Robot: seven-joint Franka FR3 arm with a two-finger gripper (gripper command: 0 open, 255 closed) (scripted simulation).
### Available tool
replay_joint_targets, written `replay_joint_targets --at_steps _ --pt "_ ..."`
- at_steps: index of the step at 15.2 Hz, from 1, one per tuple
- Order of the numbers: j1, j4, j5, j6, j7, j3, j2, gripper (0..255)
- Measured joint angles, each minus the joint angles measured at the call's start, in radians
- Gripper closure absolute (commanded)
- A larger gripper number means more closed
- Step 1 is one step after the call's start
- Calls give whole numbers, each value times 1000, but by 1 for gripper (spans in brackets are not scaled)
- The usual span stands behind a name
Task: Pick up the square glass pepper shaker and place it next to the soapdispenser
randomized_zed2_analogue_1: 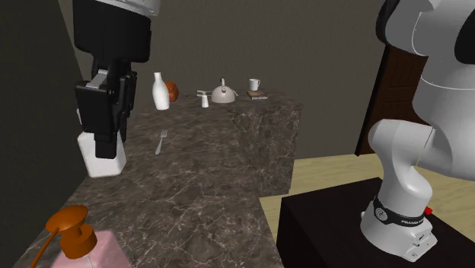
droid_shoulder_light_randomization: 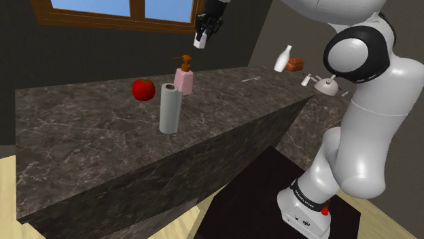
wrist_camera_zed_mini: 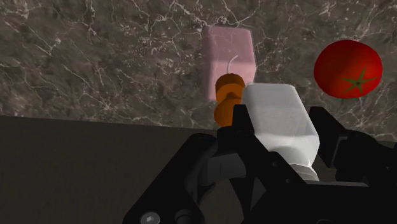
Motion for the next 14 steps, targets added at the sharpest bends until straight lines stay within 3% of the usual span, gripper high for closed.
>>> replay_joint_targets --at_steps 4,14 --pt "-10 179 45 -54 51 27 133 255" --pt "22 20 36 83 50 28 113 255"
